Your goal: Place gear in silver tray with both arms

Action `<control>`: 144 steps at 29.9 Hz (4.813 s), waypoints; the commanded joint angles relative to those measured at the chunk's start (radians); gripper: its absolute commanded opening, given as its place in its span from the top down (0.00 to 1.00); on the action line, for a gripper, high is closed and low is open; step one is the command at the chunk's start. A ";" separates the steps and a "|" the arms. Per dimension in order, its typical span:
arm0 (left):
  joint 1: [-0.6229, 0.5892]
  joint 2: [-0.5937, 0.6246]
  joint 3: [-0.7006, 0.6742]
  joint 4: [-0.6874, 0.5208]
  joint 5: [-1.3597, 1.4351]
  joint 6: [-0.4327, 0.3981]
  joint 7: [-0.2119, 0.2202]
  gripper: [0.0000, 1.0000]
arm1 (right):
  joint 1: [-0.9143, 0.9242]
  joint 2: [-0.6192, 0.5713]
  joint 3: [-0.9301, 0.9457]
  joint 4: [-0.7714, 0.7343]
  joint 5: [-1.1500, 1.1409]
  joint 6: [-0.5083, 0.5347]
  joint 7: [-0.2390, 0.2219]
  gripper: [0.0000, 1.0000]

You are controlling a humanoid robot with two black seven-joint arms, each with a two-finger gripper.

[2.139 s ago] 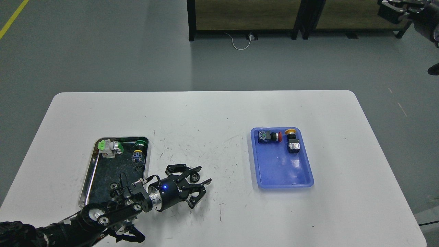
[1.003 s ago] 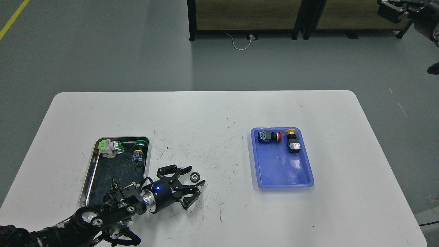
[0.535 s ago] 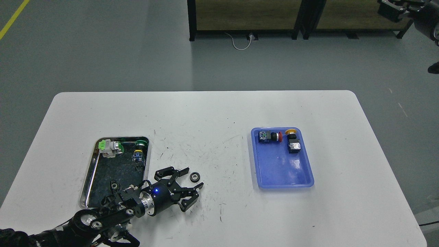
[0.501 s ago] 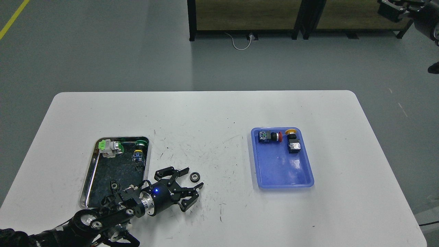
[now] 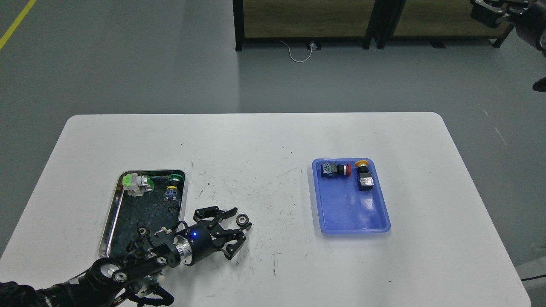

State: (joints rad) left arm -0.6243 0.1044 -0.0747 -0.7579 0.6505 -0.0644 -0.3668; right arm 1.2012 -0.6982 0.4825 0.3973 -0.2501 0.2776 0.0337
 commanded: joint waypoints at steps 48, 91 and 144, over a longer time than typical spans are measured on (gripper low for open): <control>0.094 0.488 -0.131 -0.164 -0.097 -0.061 -0.014 0.70 | 0.017 0.049 0.005 -0.038 0.000 -0.005 0.005 0.00; 0.072 0.454 -0.103 -0.130 -0.219 -0.071 -0.021 0.38 | 0.046 0.049 0.008 -0.038 0.002 -0.005 0.005 0.00; -0.420 0.551 -0.316 -0.063 -0.325 -0.057 0.301 0.02 | 0.078 0.034 0.022 -0.037 0.005 -0.141 0.026 0.00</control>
State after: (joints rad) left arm -0.9715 0.6621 -0.3946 -0.8452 0.3364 -0.1398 -0.1055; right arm 1.2789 -0.6642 0.5045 0.3627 -0.2477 0.1613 0.0583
